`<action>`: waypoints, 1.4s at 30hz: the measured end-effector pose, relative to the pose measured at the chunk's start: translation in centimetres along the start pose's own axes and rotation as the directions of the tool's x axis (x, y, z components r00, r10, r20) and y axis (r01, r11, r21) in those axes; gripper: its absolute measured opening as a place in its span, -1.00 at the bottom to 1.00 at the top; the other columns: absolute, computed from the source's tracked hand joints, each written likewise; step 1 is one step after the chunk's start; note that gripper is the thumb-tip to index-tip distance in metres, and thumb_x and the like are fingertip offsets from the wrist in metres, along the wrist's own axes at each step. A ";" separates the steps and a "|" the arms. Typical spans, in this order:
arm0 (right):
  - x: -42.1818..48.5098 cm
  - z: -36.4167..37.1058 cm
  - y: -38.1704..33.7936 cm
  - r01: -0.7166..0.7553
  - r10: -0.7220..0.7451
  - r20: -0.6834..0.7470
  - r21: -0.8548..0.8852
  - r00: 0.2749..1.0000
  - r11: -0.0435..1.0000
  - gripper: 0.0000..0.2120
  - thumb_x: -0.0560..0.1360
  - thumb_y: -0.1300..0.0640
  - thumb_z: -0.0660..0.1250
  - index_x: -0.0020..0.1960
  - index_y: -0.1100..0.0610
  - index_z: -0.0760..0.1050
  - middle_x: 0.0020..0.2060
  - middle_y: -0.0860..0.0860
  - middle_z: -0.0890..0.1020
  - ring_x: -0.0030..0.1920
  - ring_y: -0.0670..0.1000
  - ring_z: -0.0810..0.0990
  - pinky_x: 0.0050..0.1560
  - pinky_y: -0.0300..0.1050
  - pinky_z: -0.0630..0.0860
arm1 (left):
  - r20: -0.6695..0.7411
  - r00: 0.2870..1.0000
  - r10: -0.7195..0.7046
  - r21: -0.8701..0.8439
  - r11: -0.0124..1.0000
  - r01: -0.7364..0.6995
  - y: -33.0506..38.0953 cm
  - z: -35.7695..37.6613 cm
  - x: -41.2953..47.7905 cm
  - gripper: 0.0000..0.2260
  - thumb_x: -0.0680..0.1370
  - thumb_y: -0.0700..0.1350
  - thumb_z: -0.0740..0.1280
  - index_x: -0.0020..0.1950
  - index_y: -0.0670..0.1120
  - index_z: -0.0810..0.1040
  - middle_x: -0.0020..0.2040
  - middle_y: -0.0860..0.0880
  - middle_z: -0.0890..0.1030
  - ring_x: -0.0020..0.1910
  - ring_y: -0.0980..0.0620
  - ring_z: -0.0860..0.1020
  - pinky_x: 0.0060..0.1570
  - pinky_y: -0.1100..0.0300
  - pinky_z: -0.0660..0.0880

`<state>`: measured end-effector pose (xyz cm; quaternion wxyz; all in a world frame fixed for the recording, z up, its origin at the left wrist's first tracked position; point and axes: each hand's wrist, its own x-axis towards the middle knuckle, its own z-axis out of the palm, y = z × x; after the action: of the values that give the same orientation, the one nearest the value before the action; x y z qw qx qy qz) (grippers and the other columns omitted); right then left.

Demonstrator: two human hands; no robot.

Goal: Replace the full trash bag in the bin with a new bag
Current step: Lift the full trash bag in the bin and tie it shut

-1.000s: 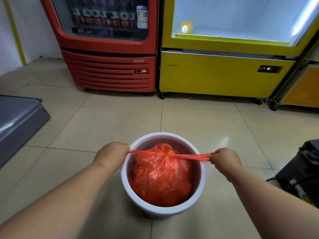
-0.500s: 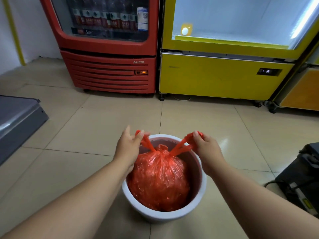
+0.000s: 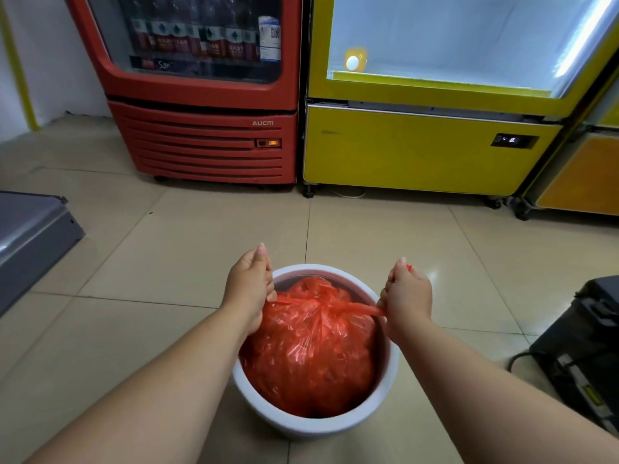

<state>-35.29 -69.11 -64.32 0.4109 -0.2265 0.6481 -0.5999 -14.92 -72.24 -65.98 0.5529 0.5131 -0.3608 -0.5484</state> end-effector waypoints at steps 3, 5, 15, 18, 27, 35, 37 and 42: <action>0.0 -0.5 0.5 0.006 -0.009 -0.034 -0.083 0.999 0.997 -0.64 0.55 0.09 0.09 -0.41 0.12 0.23 -0.54 0.04 0.23 -0.52 0.02 0.19 -0.43 -0.10 0.18 | -0.016 1.000 -0.015 0.033 0.999 0.015 0.0 -0.4 0.1 -0.66 0.60 0.06 0.12 -0.34 -0.06 0.30 -0.64 0.12 0.22 -0.64 0.15 0.16 -0.65 0.29 0.21; 0.0 -0.6 0.4 0.000 -0.007 -0.049 -0.157 0.999 0.988 -0.65 0.55 0.09 0.10 -0.40 0.12 0.23 -0.52 0.05 0.25 -0.50 0.04 0.21 -0.38 -0.06 0.22 | -0.029 0.999 0.015 0.073 0.997 -0.013 0.0 -0.3 -0.2 -0.65 0.60 0.05 0.11 -0.34 -0.06 0.30 -0.65 0.12 0.23 -0.63 0.14 0.17 -0.63 0.27 0.23; -0.1 0.1 -4.8 0.462 -0.199 0.442 -0.635 0.874 0.619 -0.72 0.55 0.00 0.23 -0.17 0.10 0.62 -0.40 -0.09 0.54 -0.35 -0.04 0.45 -0.32 -0.17 0.34 | 0.331 0.942 0.054 0.328 0.930 -0.168 -0.3 1.8 -2.1 -0.78 0.58 -0.09 0.21 0.03 -0.15 0.62 -0.39 0.08 0.47 -0.48 0.27 0.44 -0.27 0.40 0.40; -0.7 1.2 -6.0 0.556 -0.216 0.527 -0.656 0.822 0.511 -0.76 0.51 0.02 0.31 -0.12 0.18 0.63 -0.35 0.05 0.57 -0.31 0.03 0.47 -0.28 -0.15 0.34 | 0.664 0.747 0.041 0.563 0.629 -0.536 -0.4 2.5 -2.2 -0.81 0.54 -0.11 0.27 0.08 -0.07 0.64 0.11 0.19 0.51 -0.01 0.51 0.42 0.07 0.57 0.27; -1.6 1.6 -5.4 0.642 -0.161 0.700 -0.504 0.696 0.578 -0.59 0.36 0.06 0.49 0.15 0.07 0.46 -0.22 0.01 0.65 -0.22 -0.09 0.55 -0.20 -0.28 0.43 | 0.588 0.809 -0.028 0.719 0.476 -0.506 -0.6 3.9 -0.8 -0.83 0.55 -0.04 0.25 -0.04 -0.03 0.62 -0.13 0.03 0.63 -0.09 0.05 0.57 -0.04 0.22 0.44; -0.4 1.5 -2.7 0.656 -0.086 0.695 -0.620 0.714 0.431 -0.96 0.40 0.17 0.41 -0.15 0.12 0.61 -0.32 -0.05 0.56 -0.26 -0.06 0.49 -0.34 -0.26 0.35 | 0.561 0.827 -0.029 0.740 0.466 -0.485 -1.0 3.5 -0.4 -0.90 0.51 0.01 0.29 -0.13 0.04 0.58 -0.22 0.11 0.55 -0.20 0.15 0.50 -0.24 0.32 0.35; 0.2 1.5 -3.0 0.625 -0.103 0.665 -0.621 0.739 0.473 -0.97 0.44 0.21 0.37 -0.16 0.12 0.59 -0.39 -0.08 0.53 -0.33 -0.09 0.47 -0.36 -0.31 0.35 | 0.563 0.825 -0.040 0.741 0.467 -0.483 -1.1 3.0 -0.3 -0.95 0.49 -0.01 0.33 -0.12 0.04 0.54 -0.16 0.09 0.57 -0.15 0.13 0.51 -0.18 0.28 0.39; 0.6 1.6 -1.9 0.200 -0.058 0.388 -0.337 0.920 0.920 -0.76 0.51 0.30 0.28 -0.32 0.14 0.50 -0.48 0.04 0.49 -0.45 -0.03 0.41 -0.37 -0.23 0.38 | 0.515 0.855 -0.054 0.748 0.516 -0.418 -2.0 2.1 -0.4 -0.91 0.57 -0.11 0.21 -0.06 -0.03 0.51 -0.01 -0.01 0.56 0.02 0.03 0.50 0.06 0.14 0.40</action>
<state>-34.73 -70.84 -62.52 0.4344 -0.4517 0.6434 -0.4396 -17.50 -71.99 -67.37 0.1864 0.5196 -0.7564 -0.3509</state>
